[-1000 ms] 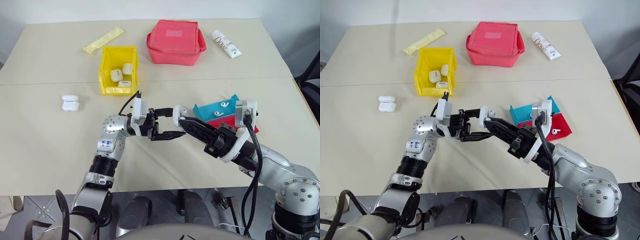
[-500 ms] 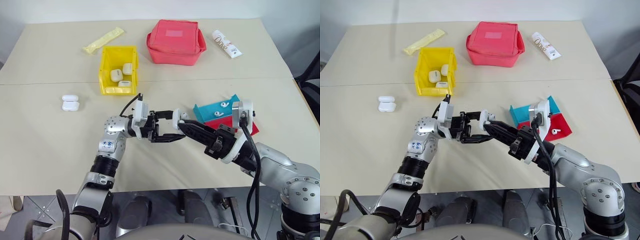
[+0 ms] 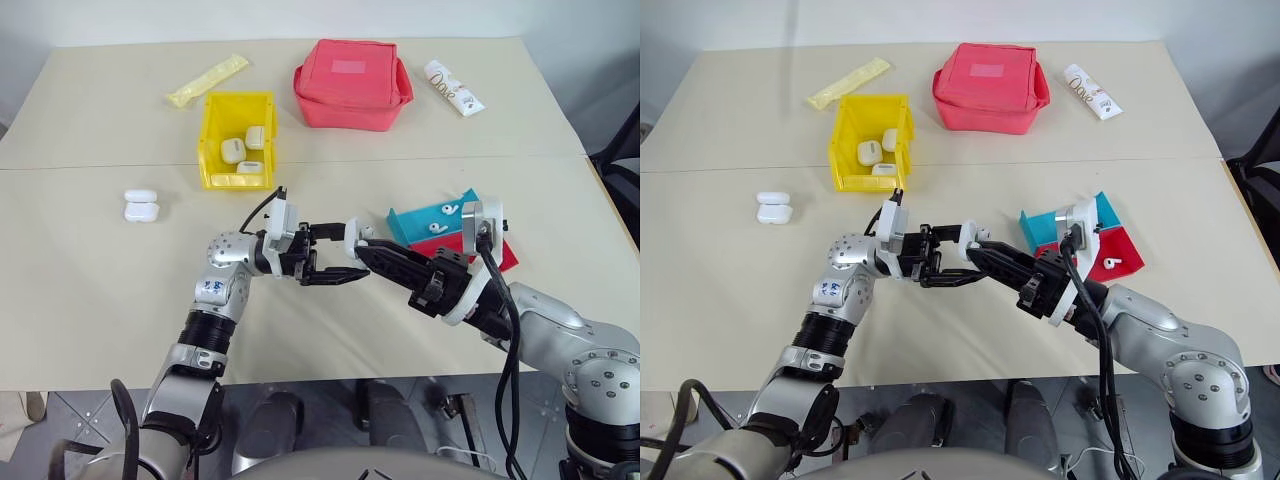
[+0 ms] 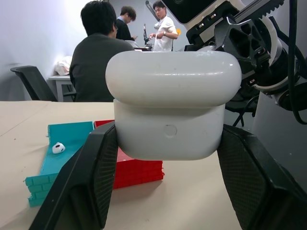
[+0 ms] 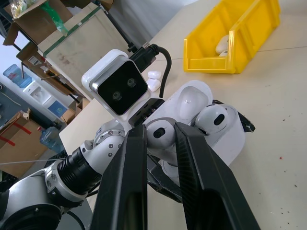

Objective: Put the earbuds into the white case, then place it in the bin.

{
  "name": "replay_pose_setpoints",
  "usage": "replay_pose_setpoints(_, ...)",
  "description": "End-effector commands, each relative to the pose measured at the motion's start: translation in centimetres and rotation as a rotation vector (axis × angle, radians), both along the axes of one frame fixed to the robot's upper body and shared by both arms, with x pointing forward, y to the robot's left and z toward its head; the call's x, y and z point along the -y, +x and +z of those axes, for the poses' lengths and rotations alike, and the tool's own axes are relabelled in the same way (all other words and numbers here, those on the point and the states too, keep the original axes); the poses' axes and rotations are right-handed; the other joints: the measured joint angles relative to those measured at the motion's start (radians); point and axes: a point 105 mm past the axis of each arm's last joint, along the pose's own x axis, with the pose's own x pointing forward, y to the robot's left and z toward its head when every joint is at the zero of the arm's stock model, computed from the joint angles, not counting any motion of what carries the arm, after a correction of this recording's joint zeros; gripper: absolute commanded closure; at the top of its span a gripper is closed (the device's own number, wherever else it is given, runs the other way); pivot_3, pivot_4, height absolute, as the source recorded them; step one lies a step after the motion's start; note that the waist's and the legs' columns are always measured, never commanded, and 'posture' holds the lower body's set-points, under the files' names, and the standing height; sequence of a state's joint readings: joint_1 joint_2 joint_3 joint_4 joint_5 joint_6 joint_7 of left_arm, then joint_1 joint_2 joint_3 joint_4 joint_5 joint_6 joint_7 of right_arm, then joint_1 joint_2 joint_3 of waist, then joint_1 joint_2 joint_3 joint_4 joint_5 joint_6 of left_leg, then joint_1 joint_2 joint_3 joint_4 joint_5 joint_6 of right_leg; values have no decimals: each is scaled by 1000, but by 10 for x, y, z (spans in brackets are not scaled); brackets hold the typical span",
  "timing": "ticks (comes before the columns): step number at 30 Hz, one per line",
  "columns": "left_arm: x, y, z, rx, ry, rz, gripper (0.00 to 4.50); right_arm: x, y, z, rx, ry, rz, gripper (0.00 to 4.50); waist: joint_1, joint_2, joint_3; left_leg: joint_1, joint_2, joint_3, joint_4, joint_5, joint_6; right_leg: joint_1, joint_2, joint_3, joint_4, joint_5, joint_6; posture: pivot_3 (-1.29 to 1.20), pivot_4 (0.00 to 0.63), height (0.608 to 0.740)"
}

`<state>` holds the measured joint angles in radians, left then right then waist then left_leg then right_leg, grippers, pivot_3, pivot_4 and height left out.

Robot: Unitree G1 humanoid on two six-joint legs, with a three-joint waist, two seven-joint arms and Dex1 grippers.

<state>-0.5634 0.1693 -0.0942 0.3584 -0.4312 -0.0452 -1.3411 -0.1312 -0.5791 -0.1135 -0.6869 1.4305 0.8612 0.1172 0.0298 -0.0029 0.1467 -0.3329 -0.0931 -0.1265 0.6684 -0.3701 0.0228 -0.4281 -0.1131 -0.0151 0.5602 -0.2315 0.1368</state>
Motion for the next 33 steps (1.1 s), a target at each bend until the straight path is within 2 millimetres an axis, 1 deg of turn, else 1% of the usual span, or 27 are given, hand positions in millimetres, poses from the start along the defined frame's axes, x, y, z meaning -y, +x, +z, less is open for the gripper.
replay_pose_setpoints(1, 0, -9, 36, 145, -88, -57, 1744, 17, 15, -17, -47, -75, -107, 4030, 0, 0, 0, 0, 0, 0, 0, 0, 0, 0, 0, 0, 0, 0, 0, 0, 150, 740)
replay_pose_setpoints(7, 0, -10, 36, 148, -87, -59, 1744, 17, 15, -15, -33, -71, -105, 4030, 0, 0, 0, 0, 0, 0, 0, 0, 0, 0, 0, 0, 0, 0, 0, 0, 150, 740)
replay_pose_setpoints(9, 0, -10, 35, 149, -87, -59, 1744, 15, 14, -14, -24, -69, -93, 3266, 0, 0, 0, 0, 0, 0, 0, 0, 0, 0, 0, 0, 0, 0, 0, 0, 150, 740)
replay_pose_setpoints(11, 0, -10, 35, 150, -86, -59, 1744, 15, 13, -13, -22, -68, -94, 2713, 0, 0, 0, 0, 0, 0, 0, 0, 0, 0, 0, 0, 0, 0, 0, 0, 150, 740)
replay_pose_setpoints(13, 0, -10, 35, 150, -87, -60, 1744, 15, 13, -11, -13, -61, -94, 2062, 3, 0, 0, 0, 0, 0, 0, 0, 0, 0, 0, 0, 0, 0, 0, 0, 150, 740)
replay_pose_setpoints(33, -3, -7, 30, 140, -82, -38, 1744, 15, 3, -2, 32, -67, -47, 2062, 3, 0, 0, 0, 0, 0, 0, 0, 0, 0, 0, 0, -1, 0, 0, 0, 150, 740)
